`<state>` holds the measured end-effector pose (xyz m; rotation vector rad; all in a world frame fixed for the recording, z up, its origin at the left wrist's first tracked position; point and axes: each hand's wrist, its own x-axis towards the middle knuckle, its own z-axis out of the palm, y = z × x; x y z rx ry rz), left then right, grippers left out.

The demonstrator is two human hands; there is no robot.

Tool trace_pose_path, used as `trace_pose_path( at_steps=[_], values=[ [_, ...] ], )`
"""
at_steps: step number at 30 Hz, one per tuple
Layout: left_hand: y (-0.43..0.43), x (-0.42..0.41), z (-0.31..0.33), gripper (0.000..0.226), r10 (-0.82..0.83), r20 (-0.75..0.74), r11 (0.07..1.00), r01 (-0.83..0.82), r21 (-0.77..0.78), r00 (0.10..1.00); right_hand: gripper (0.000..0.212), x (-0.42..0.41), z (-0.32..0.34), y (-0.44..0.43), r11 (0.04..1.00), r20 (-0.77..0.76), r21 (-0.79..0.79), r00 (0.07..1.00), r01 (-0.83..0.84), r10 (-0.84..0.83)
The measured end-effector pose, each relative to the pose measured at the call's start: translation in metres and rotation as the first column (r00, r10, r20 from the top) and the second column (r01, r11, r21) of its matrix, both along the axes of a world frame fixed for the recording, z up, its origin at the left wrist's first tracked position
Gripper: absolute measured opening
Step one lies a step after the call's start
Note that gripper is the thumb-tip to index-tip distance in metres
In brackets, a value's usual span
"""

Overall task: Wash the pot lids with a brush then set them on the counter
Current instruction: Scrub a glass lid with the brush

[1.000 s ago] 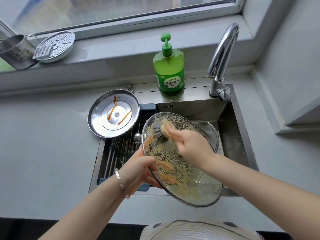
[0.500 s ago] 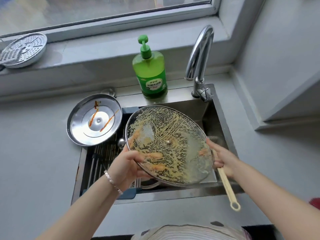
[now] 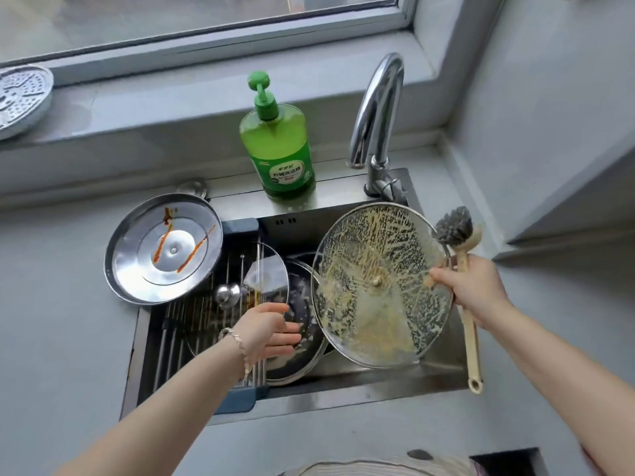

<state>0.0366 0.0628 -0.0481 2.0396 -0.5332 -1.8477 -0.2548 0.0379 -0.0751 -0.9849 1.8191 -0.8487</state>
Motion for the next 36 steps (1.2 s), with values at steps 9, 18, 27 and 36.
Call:
trace_pose_path(
  at_steps=[9, 18, 27, 36],
  values=[
    [0.004, 0.010, -0.008, 0.035, -0.020, 0.055, 1.000, 0.019, 0.006, 0.998, 0.006, 0.057, -0.080, -0.003, 0.962, -0.024, 0.254, 0.994, -0.097, 0.106],
    [0.001, 0.019, -0.011, 0.033, -0.052, 0.118, 0.998, 0.057, -0.039, 0.992, 0.029, 0.080, -0.125, -0.023, 0.867, -0.118, 0.493, 0.982, -0.074, 0.151],
    [-0.001, 0.017, -0.012, 0.030, -0.081, 0.106, 0.995, 0.087, -0.049, 0.991, 0.024, 0.089, -0.119, -0.022, 0.861, -0.381, 0.499, 0.917, 0.096, 0.118],
    [-0.077, 0.029, 0.034, 0.038, -0.071, 0.425, 0.851, 0.277, -0.445, 0.902, 0.030, 0.118, -0.013, -0.069, 0.930, 0.130, 0.245, 0.960, -0.273, 0.248]
  ],
)
